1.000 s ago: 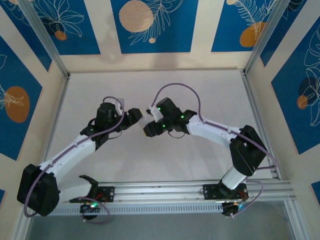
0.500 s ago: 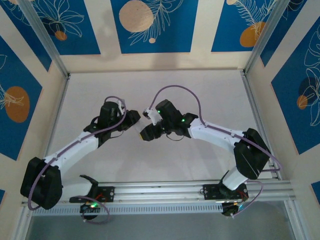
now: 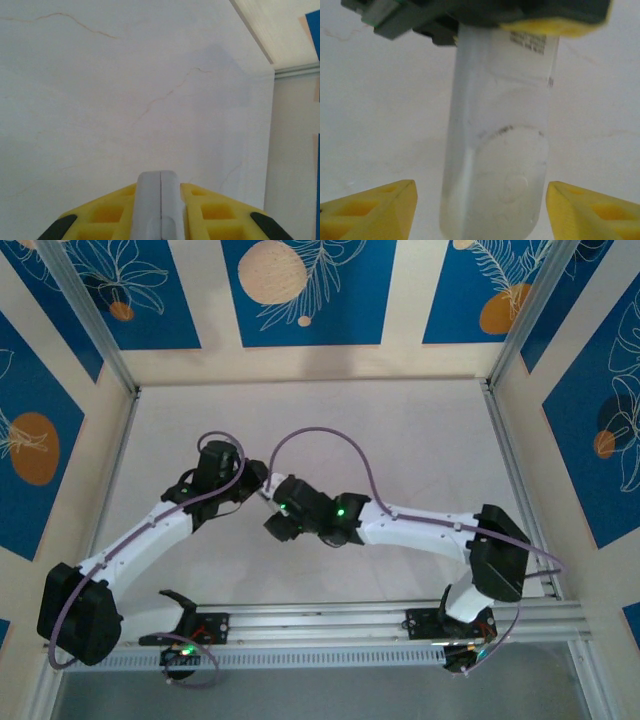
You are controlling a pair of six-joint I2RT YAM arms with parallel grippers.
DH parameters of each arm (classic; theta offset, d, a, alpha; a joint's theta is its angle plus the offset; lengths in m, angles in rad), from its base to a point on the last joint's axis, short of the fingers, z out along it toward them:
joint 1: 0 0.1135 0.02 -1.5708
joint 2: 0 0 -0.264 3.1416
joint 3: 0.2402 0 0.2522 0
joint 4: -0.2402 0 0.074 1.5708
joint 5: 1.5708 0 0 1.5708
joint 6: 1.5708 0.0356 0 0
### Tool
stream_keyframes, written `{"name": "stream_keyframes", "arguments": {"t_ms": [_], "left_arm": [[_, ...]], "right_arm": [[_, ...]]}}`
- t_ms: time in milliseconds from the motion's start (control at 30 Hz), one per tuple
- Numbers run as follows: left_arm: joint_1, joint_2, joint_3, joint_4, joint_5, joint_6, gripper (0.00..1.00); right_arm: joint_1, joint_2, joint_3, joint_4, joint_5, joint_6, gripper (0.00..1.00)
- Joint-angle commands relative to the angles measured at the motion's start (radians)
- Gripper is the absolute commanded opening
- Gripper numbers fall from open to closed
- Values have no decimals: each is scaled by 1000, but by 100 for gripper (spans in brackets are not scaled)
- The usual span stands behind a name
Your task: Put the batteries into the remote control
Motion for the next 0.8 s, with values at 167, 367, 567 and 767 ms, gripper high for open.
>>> {"name": "stream_keyframes", "arguments": {"t_ms": [167,367,567,767], "left_arm": [[-3,-20,60,-122,-69,-65,16],[-3,-47,60,-126,-87,-73,27],[-1,-113,87,-116,-185,62,75],[-2,-253,72,-82,-216,447,99]], "right_arm": [[48,133,82,36,346,-125,42],[68,114,48,89,324,-119,18],[46,54,8,52,132,87,8],[-216,-85,-164,42,-222,417,4]]}}
